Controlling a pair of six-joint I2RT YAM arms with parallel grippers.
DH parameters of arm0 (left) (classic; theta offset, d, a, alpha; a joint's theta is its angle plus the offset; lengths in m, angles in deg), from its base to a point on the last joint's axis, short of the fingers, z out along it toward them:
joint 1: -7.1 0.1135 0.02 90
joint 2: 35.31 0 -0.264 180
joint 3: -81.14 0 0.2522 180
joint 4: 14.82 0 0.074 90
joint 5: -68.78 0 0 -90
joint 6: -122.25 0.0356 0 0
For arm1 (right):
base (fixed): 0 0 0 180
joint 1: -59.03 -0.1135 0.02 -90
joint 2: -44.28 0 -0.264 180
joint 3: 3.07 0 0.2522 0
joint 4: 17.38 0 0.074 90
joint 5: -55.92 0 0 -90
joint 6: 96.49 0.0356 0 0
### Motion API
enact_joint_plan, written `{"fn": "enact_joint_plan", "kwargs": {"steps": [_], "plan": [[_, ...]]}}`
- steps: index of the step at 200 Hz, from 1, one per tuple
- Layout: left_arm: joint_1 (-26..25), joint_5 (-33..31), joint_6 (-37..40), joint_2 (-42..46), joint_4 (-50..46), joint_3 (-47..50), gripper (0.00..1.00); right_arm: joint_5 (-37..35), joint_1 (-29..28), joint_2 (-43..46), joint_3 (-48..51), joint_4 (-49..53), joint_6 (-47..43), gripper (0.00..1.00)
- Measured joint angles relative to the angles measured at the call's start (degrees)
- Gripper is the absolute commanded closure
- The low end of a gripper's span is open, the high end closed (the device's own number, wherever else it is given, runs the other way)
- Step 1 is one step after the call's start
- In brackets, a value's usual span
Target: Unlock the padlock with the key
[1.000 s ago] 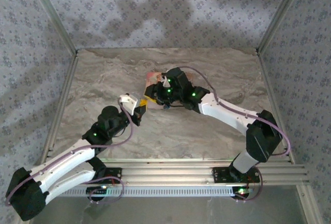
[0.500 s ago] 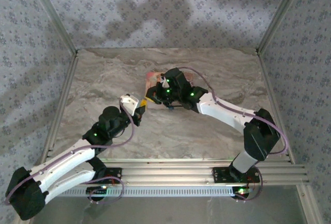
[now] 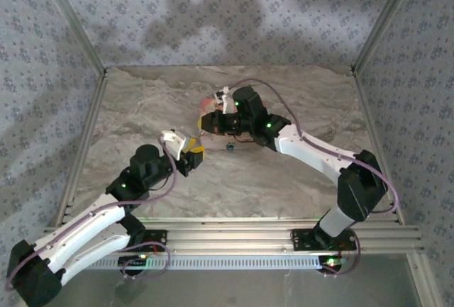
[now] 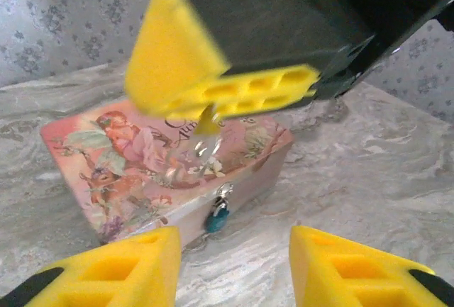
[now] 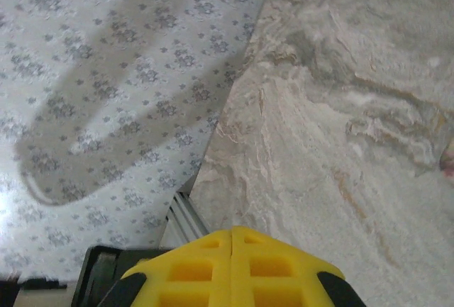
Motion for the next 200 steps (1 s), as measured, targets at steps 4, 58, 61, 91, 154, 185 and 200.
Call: {"fn": "enact_joint_plan", "kwargs": {"steps": [4,58,61,91,154,185,200], "plan": [[1.3,2.1,-1.1,0.2,-0.2,-0.1,0.51,0.8,0.5,0.1,-0.1,0.0,-1.3,1.00],[16.9,29.9,-18.7,-3.2,5.9,-1.9,0.53,11.1,3.7,1.4,-0.6,1.8,-14.6,1.00],[17.3,31.3,-19.6,-3.5,6.6,-1.9,0.53,11.6,3.7,1.4,-0.6,1.8,-15.0,1.00],[19.1,40.0,-29.8,-7.1,16.9,-1.9,0.56,17.1,3.7,2.5,-0.6,0.9,-17.7,1.00],[19.2,46.7,-43.4,-14.2,34.8,-1.9,0.61,23.2,4.1,4.5,0.9,-7.7,-17.0,1.00],[18.4,47.6,-45.6,-14.3,38.3,-1.9,0.64,23.7,4.1,4.6,1.7,-9.8,-16.3,1.00],[17.4,47.7,-45.7,-14.7,39.1,-2.2,0.66,23.7,4.1,4.6,1.9,-10.3,-16.0,1.00]]}}
